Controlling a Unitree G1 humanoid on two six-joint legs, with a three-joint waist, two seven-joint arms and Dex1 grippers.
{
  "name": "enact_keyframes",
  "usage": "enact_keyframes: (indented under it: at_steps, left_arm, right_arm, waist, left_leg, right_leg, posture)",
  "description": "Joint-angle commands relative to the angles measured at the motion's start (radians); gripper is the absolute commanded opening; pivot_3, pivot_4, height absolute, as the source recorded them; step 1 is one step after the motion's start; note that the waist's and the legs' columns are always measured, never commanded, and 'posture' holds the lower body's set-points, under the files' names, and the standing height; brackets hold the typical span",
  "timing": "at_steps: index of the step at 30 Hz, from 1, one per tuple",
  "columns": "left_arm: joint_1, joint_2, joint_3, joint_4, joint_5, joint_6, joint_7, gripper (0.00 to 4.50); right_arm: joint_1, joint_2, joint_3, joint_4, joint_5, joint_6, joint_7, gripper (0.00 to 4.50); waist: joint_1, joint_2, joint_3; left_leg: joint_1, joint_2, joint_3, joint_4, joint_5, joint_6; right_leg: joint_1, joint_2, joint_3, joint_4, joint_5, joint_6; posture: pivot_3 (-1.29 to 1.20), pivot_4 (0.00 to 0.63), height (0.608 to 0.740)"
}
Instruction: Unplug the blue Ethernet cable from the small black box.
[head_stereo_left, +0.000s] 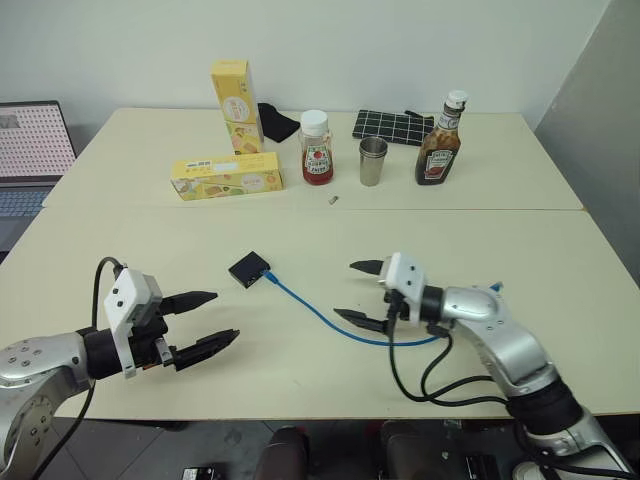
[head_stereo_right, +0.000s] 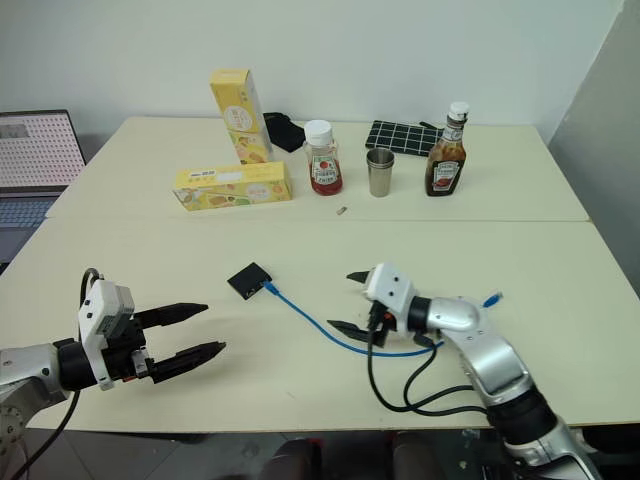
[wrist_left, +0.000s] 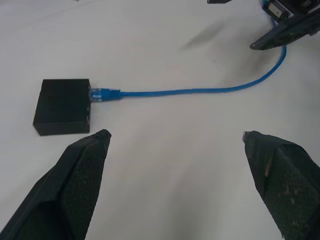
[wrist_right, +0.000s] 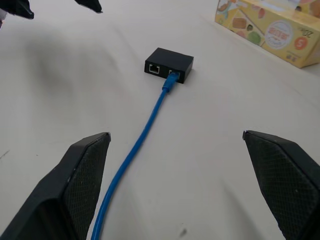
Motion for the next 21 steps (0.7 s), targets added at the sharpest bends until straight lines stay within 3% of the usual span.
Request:
enact_keyframes:
  at_steps: [1,10,14,21]
  left_arm:
    - [-0.014,0.033,0.016,0.045,0.045,-0.068,-0.045,4.5]
    - [0.02,0.048,0.002,0.013,0.056,-0.065,-0.091,4.5]
    - [0.011,0.044,0.002,0.008,0.058,-0.06,-0.083,4.5]
    - [0.001,0.035,-0.015,0.003,0.067,-0.059,-0.068,4.5]
  right_arm:
    - [-0.055,0.101,0.061,0.102,-0.071,-0.057,-0.057,4.5]
    - [-0.118,0.257,0.179,0.347,-0.21,-0.077,-0.112,4.5]
    - [-0.135,0.299,0.175,0.399,-0.24,-0.041,-0.147,3.81]
    - [-0.145,0.31,0.153,0.397,-0.245,0.066,-0.137,2.08]
  waist:
    - [0.0,0.0,0.0]
    - [-0.001,0.0,0.0]
    - [-0.002,-0.002,-0.001]
    - [-0.004,-0.002,-0.001]
  left_leg:
    - [0.0,0.0,0.0,0.0,0.0,0.0]
    - [0.0,0.001,0.001,0.0,0.0,0.0]
    - [0.002,0.001,0.001,0.0,0.0,0.0]
    - [0.004,0.001,0.0,0.0,0.0,0.0]
  right_leg:
    - [0.0,0.0,0.0,0.0,0.0,0.0]
    - [-0.001,0.0,0.001,0.001,0.0,0.0]
    - [-0.001,0.001,0.0,0.002,0.0,-0.001]
    - [-0.001,0.001,0.0,0.008,-0.002,-0.004]
  posture:
    - [0.0,0.15,0.74]
    - [0.0,0.15,0.74]
    - [0.0,0.15,0.74]
    - [0.0,0.15,0.74]
